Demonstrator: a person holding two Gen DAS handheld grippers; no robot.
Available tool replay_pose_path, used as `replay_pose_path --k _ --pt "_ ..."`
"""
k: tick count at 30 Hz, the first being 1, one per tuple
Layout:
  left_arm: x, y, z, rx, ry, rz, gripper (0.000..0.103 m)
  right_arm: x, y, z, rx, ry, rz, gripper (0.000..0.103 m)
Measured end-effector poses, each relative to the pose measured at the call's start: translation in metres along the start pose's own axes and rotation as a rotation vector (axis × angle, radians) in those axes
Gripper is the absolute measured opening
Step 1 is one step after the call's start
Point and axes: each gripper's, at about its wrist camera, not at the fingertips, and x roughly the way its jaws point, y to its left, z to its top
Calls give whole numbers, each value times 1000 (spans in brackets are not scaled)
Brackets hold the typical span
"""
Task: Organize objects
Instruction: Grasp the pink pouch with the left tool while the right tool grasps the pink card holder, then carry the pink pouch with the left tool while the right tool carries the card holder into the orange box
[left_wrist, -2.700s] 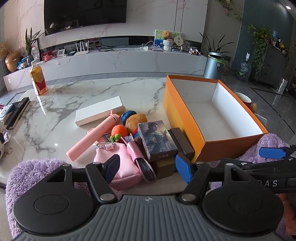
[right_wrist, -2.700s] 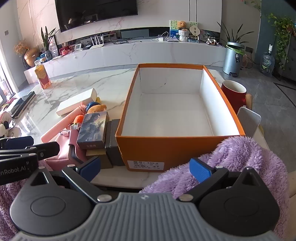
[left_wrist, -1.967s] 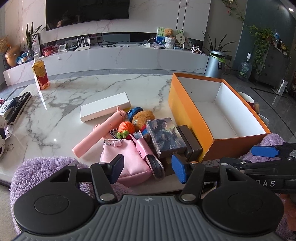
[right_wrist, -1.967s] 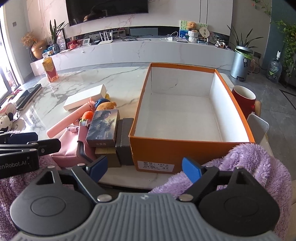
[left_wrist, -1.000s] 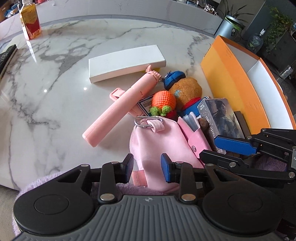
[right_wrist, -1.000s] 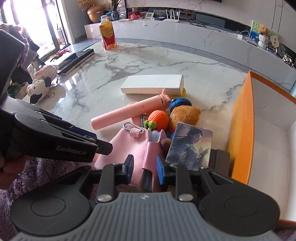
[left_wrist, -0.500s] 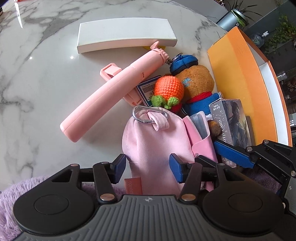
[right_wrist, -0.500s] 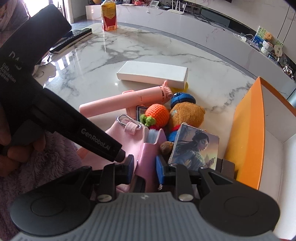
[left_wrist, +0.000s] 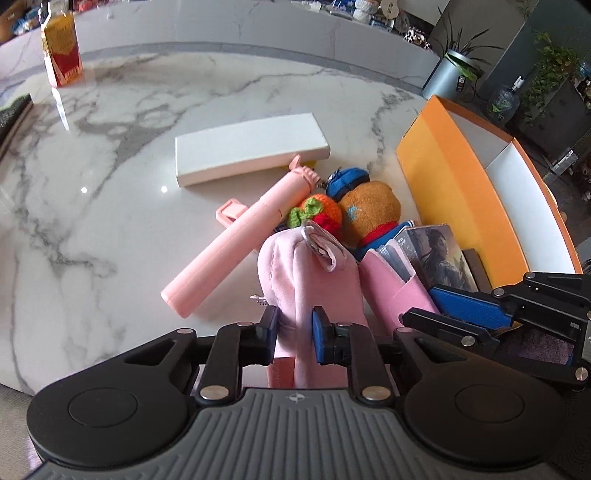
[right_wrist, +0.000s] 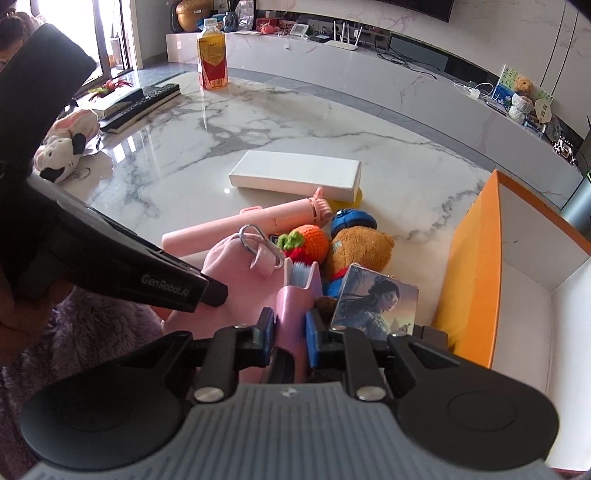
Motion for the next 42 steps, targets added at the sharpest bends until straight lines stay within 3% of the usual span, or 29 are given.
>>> replay_pose_path --k 6,10,14,18,25,28,34,42 --pt "-37 -21 8 49 -125 74 22 -36 -10 2 55 -95 48 18" --pt "-62 -37 12 72 -193 79 22 -66 -22 1 108 -168 66 18" --pt "-82 -56 16 87 -266 58 22 -98 -38 -4 171 -256 56 18" --pt "-87 -84 26 123 -298 -3 22 -127 -64 -14 246 -341 -16 18" --pt "-65 -155 42 239 -285 -94 22 -156 -125 -41 395 -406 -144 18" --pt "-47 -181 48 297 -260 -97 22 -156 -150 -50 454 -411 -178 18" --pt "-2 -220 53 408 -177 -13 22 -142 -185 -71 552 -387 -199 18" --pt "32 -257 44 559 -113 127 21 -102 -211 -85 642 -314 -90 18"
